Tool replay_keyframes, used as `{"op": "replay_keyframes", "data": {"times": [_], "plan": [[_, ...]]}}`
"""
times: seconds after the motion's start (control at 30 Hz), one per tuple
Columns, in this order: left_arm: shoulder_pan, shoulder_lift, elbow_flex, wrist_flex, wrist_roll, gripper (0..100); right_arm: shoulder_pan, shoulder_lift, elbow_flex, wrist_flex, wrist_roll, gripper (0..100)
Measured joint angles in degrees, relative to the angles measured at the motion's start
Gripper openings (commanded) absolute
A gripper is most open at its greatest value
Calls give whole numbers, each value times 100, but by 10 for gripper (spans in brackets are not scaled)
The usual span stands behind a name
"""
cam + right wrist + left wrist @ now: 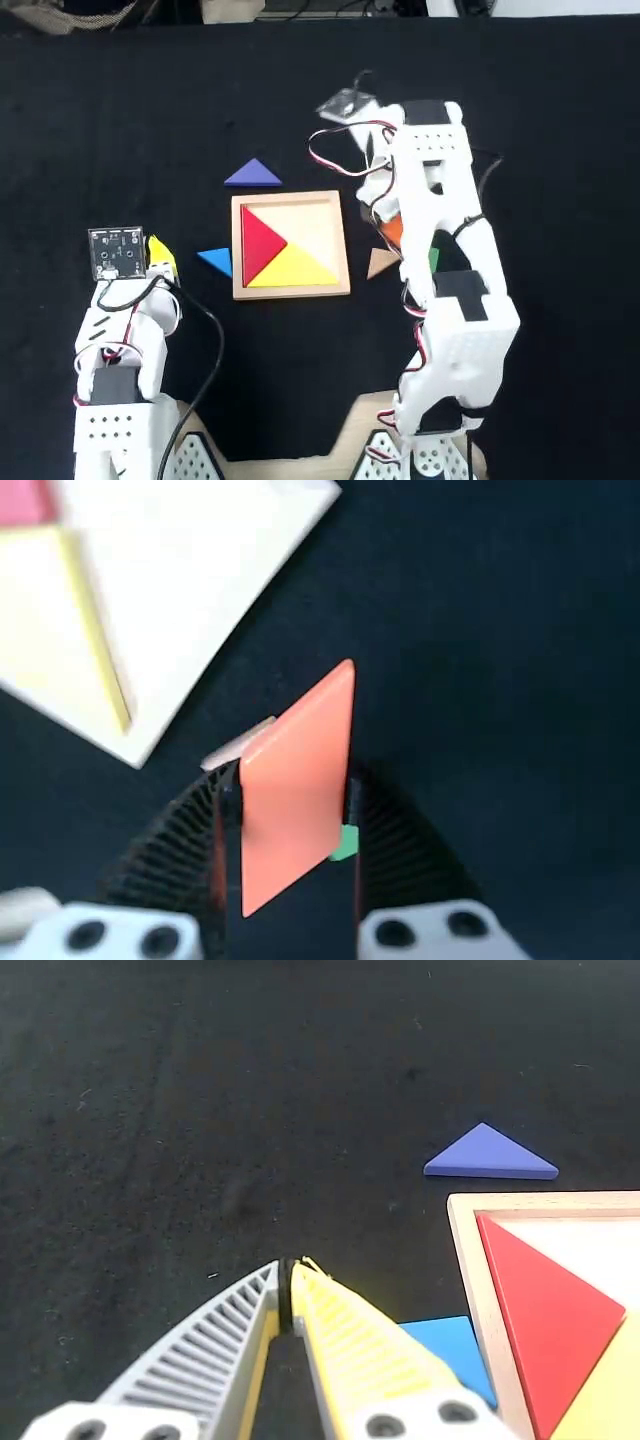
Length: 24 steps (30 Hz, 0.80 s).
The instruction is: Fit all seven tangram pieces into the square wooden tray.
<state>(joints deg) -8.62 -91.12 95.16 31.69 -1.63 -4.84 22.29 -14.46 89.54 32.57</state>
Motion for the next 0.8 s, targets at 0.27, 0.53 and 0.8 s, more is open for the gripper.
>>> {"op": "replay_keyframes", "data": {"times": [0.27,0.53,0.8], "plan": [[0,0,0,0,0,30,97,176,167,-1688,-2699,11],[0,0,0,0,0,30,141,1336,-18,-2251,-2514,150],[0,0,0,0,0,30,167,2119,-1451,-1099,-2497,194]]}}
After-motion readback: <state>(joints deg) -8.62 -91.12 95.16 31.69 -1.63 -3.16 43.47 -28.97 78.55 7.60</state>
